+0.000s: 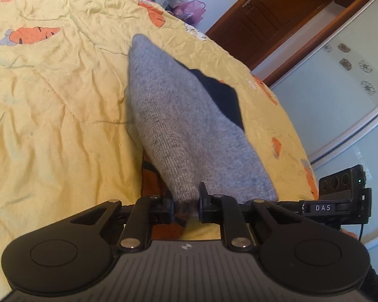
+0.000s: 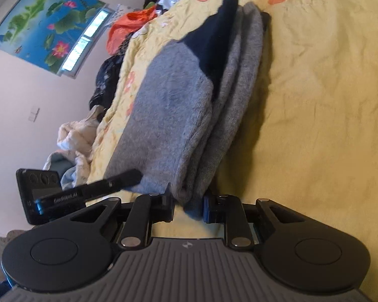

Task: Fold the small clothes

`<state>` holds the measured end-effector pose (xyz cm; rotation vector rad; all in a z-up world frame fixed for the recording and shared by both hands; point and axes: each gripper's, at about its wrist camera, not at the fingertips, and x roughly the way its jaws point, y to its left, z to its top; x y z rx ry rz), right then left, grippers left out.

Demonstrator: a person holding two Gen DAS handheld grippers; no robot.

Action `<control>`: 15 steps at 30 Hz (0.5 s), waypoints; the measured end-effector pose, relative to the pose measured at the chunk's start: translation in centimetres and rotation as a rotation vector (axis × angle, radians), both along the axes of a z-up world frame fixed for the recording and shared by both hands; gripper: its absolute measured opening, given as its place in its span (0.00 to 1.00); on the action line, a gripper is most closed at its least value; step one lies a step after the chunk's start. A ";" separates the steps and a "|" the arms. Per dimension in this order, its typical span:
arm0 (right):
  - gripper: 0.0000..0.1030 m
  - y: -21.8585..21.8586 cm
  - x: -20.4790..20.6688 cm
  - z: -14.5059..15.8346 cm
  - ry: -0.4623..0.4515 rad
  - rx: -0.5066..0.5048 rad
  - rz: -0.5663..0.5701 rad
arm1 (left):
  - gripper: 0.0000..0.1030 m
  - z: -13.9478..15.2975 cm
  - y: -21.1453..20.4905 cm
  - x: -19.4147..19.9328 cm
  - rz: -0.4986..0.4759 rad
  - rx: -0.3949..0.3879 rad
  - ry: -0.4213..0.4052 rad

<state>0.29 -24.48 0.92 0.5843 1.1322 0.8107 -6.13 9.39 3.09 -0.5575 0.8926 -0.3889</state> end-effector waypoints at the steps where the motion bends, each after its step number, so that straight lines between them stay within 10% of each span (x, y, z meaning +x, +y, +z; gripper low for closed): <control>1: 0.23 -0.4 -0.8 0.2 -0.003 0.011 0.011 | 0.15 0.1 0.1 -0.7 -0.010 0.009 -0.001; 4: 0.24 -1.6 -2.5 0.1 -0.001 0.011 0.016 | 0.21 -1.2 -0.6 -1.6 -0.009 0.134 0.032; 9: 0.66 -3.5 -2.0 1.7 -0.056 -0.039 -0.045 | 0.29 2.9 0.0 -2.9 0.021 0.285 -0.143; 13: 0.68 -2.7 1.4 6.8 -0.288 -0.151 -0.107 | 0.86 7.2 -3.6 -1.9 0.022 0.552 -0.443; 15: 0.69 -0.8 4.6 7.9 -0.338 -0.197 -0.118 | 0.85 6.9 -6.2 0.2 -0.023 0.650 -0.515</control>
